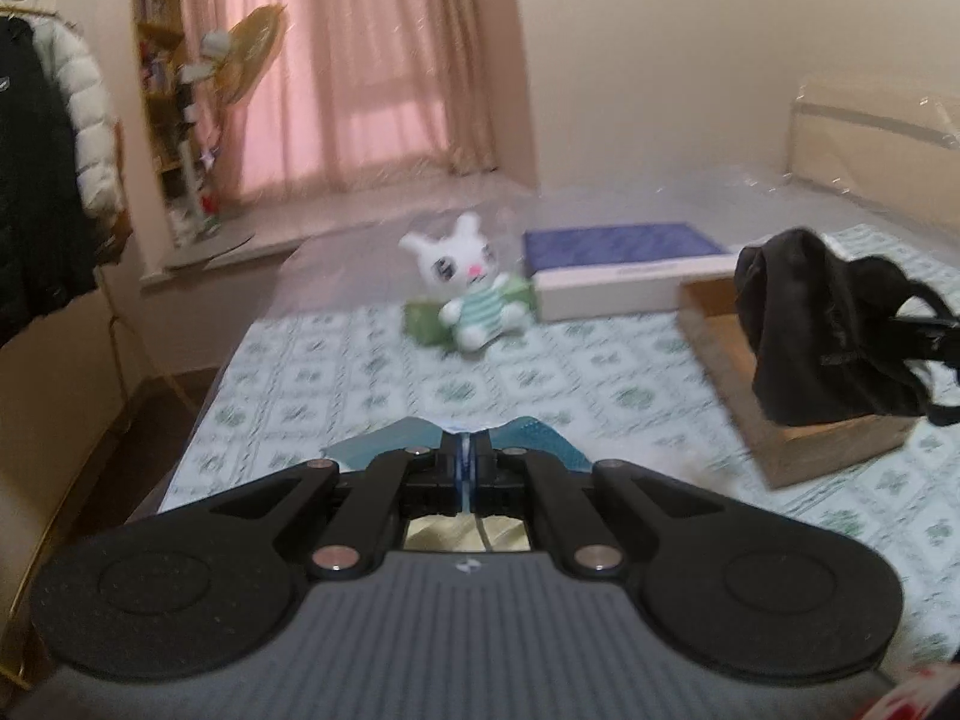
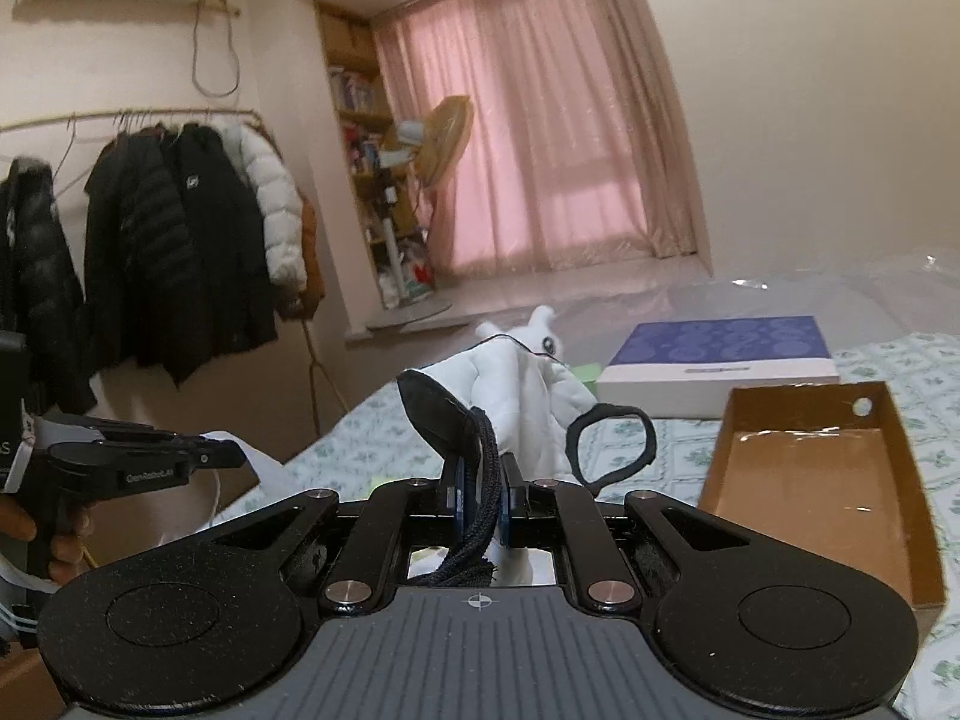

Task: Organize soft objects
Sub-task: 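Grasp the blue surgical mask with the left gripper while the right carries the black mask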

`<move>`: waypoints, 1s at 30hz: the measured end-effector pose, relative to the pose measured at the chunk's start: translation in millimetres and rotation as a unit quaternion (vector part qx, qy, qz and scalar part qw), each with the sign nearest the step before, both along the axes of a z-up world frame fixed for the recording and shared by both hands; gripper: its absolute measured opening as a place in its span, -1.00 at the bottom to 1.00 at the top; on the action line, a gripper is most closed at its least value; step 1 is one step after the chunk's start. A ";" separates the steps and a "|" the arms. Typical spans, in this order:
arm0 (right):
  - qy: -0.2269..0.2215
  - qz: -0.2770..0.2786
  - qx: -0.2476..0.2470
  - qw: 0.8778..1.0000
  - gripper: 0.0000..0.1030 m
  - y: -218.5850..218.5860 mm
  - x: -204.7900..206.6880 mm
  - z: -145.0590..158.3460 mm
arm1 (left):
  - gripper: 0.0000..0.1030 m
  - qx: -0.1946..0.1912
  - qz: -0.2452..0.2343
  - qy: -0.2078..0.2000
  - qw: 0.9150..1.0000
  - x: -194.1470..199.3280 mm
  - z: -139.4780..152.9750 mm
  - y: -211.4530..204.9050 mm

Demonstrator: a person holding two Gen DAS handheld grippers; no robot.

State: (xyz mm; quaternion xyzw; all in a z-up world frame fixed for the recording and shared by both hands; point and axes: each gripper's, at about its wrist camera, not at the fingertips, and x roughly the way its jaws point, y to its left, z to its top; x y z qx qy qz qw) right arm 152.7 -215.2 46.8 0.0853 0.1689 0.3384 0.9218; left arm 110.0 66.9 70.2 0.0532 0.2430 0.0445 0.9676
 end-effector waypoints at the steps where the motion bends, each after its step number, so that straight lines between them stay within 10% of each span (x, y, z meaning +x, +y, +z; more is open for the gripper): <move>1: 0.003 -0.004 0.002 1.000 -0.80 -5.3 -0.9 3.0 | -0.97 -0.001 -0.006 -0.002 1.000 -0.6 4.6 -2.9; 12: 0.013 -0.064 0.005 0.998 -0.80 -70.0 -3.4 21.1 | -0.97 -0.006 -0.107 -0.027 0.994 33.7 50.5 -77.6; 30: 0.058 -0.140 0.013 0.988 -0.80 -155.3 112.9 -6.6 | -0.97 -0.046 -0.270 -0.009 0.962 207.3 26.4 -223.9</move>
